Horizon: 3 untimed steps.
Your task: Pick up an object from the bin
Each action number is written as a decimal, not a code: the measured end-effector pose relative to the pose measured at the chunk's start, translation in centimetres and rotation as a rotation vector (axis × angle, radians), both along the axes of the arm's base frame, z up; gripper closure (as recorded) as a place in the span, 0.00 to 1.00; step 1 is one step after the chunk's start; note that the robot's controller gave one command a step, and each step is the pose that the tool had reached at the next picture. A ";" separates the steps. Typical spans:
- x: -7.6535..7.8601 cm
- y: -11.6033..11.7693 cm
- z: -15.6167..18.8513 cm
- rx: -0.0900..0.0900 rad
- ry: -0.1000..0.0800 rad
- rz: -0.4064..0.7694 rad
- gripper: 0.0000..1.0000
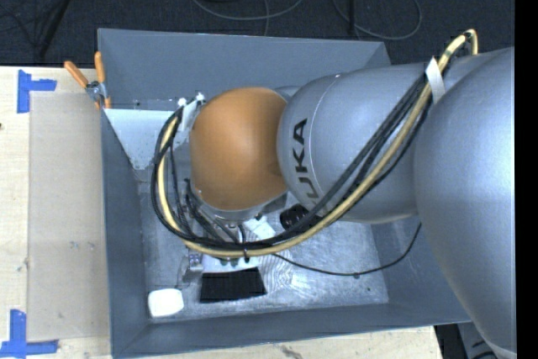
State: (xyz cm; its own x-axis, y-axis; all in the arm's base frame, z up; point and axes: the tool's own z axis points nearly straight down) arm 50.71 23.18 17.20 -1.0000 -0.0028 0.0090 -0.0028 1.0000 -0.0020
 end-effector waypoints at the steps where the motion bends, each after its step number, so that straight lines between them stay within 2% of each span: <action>1: 0.2 -0.1 0.4 0.002 -0.007 -0.004 0.00; 2: -0.4 -0.6 -0.9 0.005 -0.015 0.067 0.00; 3: -2.3 -0.5 -7.0 0.003 -0.011 0.217 0.00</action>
Offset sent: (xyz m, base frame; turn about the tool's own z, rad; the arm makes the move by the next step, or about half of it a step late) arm -0.0354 -0.0318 -0.0732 -0.3038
